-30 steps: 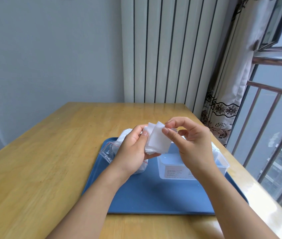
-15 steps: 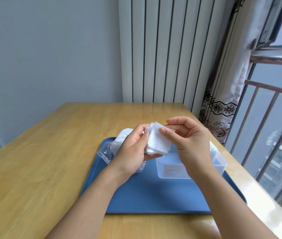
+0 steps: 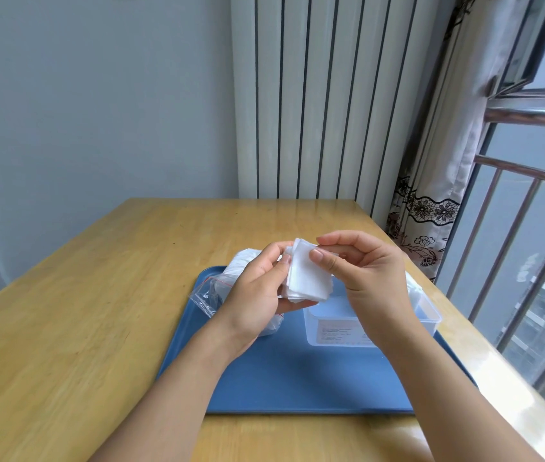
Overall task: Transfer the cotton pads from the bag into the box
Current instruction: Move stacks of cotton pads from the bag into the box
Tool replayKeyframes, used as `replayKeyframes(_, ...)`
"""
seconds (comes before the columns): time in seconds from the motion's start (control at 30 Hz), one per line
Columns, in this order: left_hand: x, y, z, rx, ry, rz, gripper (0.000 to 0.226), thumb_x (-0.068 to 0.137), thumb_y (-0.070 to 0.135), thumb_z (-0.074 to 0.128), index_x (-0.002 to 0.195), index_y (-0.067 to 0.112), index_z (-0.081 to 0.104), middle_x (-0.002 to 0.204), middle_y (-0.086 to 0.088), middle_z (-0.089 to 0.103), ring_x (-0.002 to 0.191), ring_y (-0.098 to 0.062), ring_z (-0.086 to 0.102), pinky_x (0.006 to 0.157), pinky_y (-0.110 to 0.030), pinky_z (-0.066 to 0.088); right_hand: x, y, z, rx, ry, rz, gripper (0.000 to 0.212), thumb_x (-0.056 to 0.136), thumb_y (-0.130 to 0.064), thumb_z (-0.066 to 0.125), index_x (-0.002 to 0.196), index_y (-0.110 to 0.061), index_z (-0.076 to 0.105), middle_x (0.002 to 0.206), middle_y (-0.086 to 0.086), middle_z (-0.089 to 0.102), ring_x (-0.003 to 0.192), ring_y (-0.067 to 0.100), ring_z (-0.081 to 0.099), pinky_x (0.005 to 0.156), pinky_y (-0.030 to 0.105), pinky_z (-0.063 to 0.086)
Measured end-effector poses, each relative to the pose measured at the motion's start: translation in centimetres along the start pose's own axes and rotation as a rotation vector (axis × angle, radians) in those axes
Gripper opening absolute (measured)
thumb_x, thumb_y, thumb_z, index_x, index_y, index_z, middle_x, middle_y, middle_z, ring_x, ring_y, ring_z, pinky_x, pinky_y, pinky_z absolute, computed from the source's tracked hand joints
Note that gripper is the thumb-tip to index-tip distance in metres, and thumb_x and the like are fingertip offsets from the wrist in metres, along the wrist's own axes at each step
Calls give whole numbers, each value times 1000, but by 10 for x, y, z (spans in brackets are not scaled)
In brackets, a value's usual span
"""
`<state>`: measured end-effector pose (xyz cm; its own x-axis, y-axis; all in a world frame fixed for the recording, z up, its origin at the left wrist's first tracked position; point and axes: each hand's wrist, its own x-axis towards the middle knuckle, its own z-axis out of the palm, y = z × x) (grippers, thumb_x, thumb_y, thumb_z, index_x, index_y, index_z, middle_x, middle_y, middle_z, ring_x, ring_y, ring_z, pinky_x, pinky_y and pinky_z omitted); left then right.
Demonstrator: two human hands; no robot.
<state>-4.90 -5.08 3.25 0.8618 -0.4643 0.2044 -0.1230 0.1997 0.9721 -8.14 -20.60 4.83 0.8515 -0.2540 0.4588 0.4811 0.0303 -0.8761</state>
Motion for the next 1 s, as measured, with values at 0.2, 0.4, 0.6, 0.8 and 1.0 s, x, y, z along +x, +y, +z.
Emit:
replayKeyframes(0.2,1,-1,0,-3,-11,-1,31,110,18,35,127,14,60,122,-16,68,101,-18,70,84,-37,60,2,5,-1,-72,8,-38,23,75,-2,84,73,-25,80,77,5,79,72,17,70,70,28,57)
replayKeyframes(0.4,1,-2,1,18,-19,-4,31,110,18,35,127,15,60,126,-16,67,105,-19,68,87,-39,60,2,8,-1,-108,-3,-62,23,76,-2,85,80,-24,78,74,-2,76,68,10,65,65,24,53)
replayKeyframes(0.6,-1,1,1,16,-27,-7,30,110,19,36,124,20,62,125,-13,68,104,-17,67,87,-37,60,4,14,-4,-338,-92,-123,21,85,-22,81,101,-35,78,99,0,58,83,13,57,64,35,49)
replayKeyframes(0.8,-1,2,2,-53,11,-62,32,109,21,37,121,15,65,123,-15,69,102,-21,69,88,-44,60,4,16,-3,-304,-48,-235,19,81,-14,85,83,-32,80,93,1,62,80,22,59,60,31,40)
replayKeyframes(1.0,1,2,0,-140,53,-94,33,109,20,36,121,3,62,111,-18,68,96,-23,68,86,-43,60,3,11,-4,-360,5,-379,18,85,-11,79,87,-27,72,85,-11,71,80,17,63,65,31,46)
